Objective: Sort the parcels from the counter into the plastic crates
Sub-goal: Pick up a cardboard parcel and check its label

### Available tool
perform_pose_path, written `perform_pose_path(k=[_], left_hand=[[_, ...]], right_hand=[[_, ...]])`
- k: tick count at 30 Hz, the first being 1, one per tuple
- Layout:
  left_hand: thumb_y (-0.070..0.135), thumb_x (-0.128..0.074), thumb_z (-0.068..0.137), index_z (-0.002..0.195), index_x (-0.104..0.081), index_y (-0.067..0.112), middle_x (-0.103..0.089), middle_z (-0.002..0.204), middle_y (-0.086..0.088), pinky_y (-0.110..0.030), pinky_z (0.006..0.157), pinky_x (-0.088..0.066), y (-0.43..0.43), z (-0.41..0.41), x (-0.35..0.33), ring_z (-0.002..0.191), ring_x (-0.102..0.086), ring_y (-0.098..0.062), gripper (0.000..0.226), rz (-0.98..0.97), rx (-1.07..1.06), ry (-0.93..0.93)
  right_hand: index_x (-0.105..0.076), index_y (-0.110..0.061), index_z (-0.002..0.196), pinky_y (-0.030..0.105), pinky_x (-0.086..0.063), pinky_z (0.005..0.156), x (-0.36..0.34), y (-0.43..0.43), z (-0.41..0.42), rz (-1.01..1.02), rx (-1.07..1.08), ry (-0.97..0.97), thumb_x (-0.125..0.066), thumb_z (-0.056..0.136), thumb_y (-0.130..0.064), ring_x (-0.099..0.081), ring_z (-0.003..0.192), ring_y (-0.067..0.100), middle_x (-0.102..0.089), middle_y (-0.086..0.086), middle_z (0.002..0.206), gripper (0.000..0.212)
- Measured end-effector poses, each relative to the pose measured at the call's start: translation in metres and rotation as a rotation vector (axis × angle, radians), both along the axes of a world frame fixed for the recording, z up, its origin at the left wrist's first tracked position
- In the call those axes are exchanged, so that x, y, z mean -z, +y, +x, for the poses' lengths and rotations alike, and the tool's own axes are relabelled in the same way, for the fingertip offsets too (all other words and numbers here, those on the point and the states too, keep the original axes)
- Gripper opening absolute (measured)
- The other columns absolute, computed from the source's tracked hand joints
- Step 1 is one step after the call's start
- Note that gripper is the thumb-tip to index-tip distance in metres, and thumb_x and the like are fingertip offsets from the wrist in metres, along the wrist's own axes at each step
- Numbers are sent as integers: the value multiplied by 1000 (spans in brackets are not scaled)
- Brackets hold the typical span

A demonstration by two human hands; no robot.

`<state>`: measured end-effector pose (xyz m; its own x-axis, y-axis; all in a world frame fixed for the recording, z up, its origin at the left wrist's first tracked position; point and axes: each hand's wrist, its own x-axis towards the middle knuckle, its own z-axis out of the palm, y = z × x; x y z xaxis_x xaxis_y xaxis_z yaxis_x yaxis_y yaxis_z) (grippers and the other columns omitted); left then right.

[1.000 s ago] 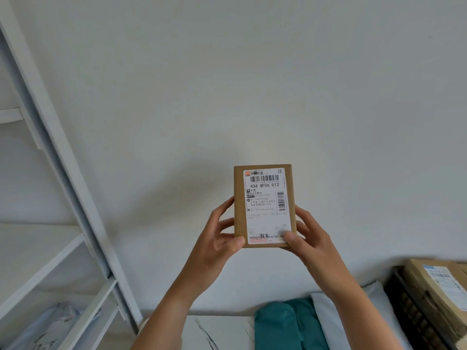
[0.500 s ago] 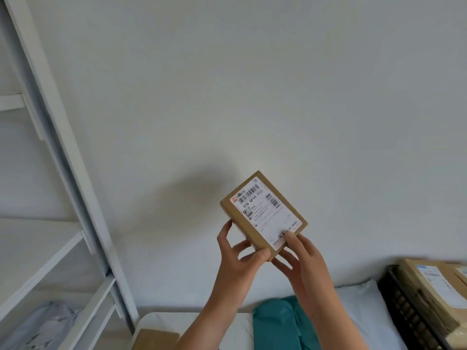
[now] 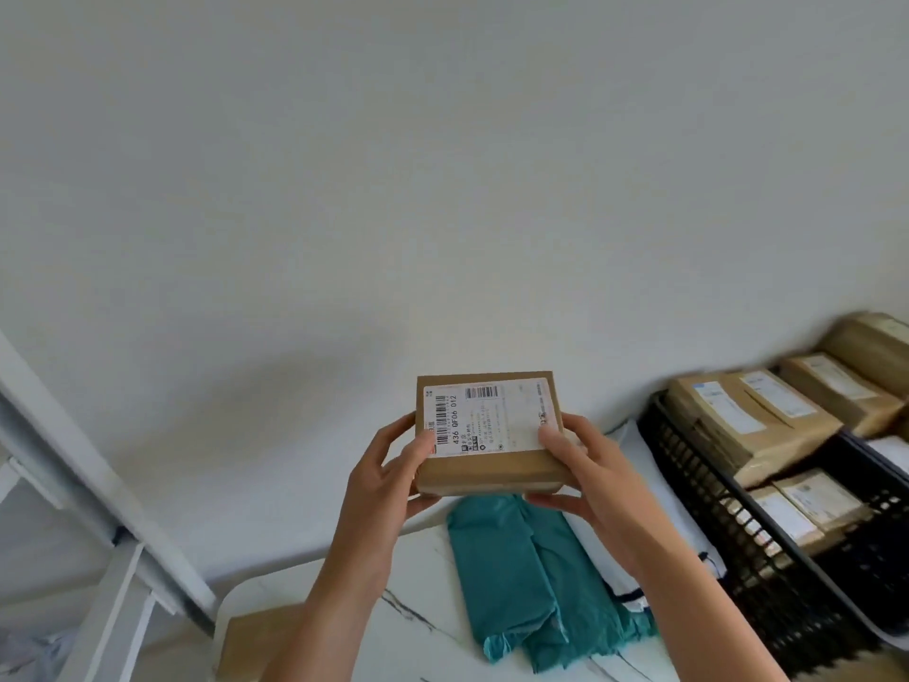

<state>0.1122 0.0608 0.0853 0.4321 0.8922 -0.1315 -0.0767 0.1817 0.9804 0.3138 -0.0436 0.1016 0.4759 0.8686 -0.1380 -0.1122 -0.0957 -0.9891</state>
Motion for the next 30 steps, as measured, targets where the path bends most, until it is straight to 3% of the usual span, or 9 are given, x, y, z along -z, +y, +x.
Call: perform_pose_path(k=[5,9,13,16,24,30], left_hand=[[60,-69,72,128,-68,36,-80,108,8,-41,84,-66,-15,18,16,103,-76,-19,61,-60,64,-9],[47,-72,88,123,-70,33,-81,104,7,-39,81,-65,-39,54,15,98,-77,-20,38,-70,164,8],[36,-68,97,119,-70,29,-81,97,9,-41,84,-66,-66,100,8,89,-77,-10,23,-55,258,13],[36,-70,96,117,-72,30,-81,100,8,-38,81,-66,-91,142,2,94,-78,-16,23,-36,336,17],[33,-68,98,121,-68,26,-81,99,5,-38,81,-64,-190,290,5,89,-79,-19,24,-21,494,54],[34,-71,96,119,-69,26,-80,107,0,-47,86,-65,-282,406,16,97,-78,-21,25,-114,525,87]], right_hand=[[-69,-27,130,49,-65,82,5,-36,10,-51,94,-19,-74,79,-50,-76,101,26,-78,5,108,56],[-69,-26,132,50,-64,83,2,-77,35,-82,188,-40,-74,80,-52,-75,104,28,-76,9,115,59],[-72,-27,127,51,-64,84,-1,-120,68,-86,292,-20,-70,91,-45,-74,104,30,-75,10,116,40],[-75,-29,123,53,-64,83,-1,-156,99,-77,377,2,-69,97,-38,-74,103,30,-75,8,113,28],[-73,-33,124,50,-65,82,7,-274,224,-93,511,13,-69,97,-41,-74,104,28,-72,9,119,29],[-72,-33,126,49,-65,79,11,-368,332,-152,545,2,-69,97,-43,-71,110,31,-71,8,121,31]])
